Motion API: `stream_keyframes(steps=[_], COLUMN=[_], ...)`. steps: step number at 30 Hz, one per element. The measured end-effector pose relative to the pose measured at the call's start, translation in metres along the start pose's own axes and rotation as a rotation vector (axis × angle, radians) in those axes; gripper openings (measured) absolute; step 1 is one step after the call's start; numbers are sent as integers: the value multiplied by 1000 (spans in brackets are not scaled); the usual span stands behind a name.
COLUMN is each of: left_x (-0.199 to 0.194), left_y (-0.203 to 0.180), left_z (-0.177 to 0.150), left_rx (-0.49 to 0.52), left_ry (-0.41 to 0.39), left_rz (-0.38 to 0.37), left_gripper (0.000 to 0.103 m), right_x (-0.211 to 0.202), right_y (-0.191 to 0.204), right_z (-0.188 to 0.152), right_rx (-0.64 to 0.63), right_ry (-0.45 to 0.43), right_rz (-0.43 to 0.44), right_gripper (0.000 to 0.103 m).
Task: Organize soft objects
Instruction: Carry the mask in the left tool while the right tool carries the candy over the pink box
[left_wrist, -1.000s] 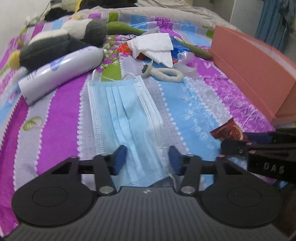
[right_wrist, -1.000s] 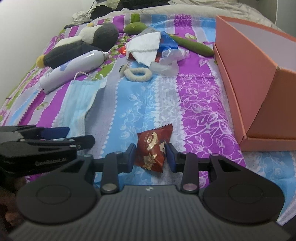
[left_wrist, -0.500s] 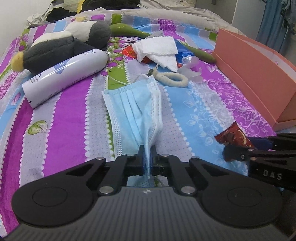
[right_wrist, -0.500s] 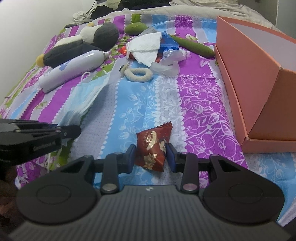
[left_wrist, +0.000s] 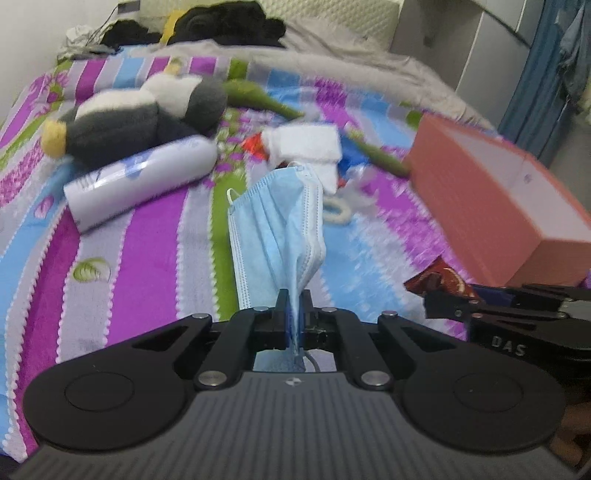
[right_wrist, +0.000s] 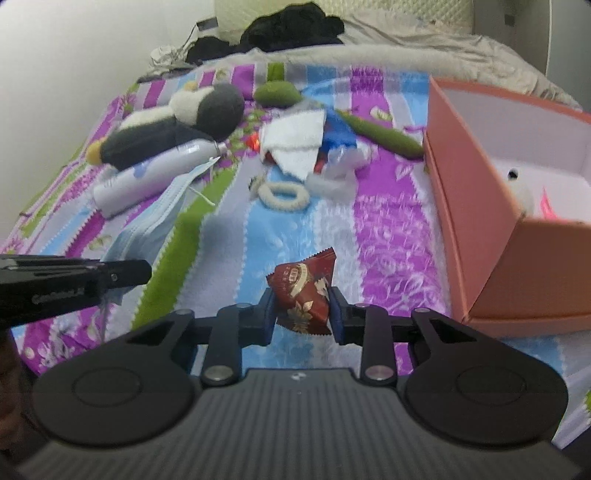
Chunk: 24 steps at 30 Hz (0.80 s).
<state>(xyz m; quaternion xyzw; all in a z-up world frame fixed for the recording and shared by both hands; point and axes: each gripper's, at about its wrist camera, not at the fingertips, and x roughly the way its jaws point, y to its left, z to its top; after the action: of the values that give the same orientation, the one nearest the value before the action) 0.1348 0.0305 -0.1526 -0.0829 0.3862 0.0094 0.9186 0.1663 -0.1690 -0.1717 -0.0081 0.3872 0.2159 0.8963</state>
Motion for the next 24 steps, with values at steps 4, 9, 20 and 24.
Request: stream_keyframes(steps=[4, 9, 20, 24], left_x=[-23, -55, -110, -117], left_y=[-10, -23, -47, -61], left_z=[15, 34, 59, 64], left_rx=[8, 28, 21, 21], left_ry=[-37, -74, -110, -112], left_rz=[-28, -52, -68, -70], left_gripper=[5, 5, 5, 5], right_x=[-23, -56, -119, -132], right_y=[0, -1, -6, -16], right_z=[15, 34, 58, 63], right_rx=[-4, 0, -15, -3], right_ry=[-47, -109, -198, -207], right_rz=[-5, 1, 20, 21], right_gripper=[33, 33, 33, 33])
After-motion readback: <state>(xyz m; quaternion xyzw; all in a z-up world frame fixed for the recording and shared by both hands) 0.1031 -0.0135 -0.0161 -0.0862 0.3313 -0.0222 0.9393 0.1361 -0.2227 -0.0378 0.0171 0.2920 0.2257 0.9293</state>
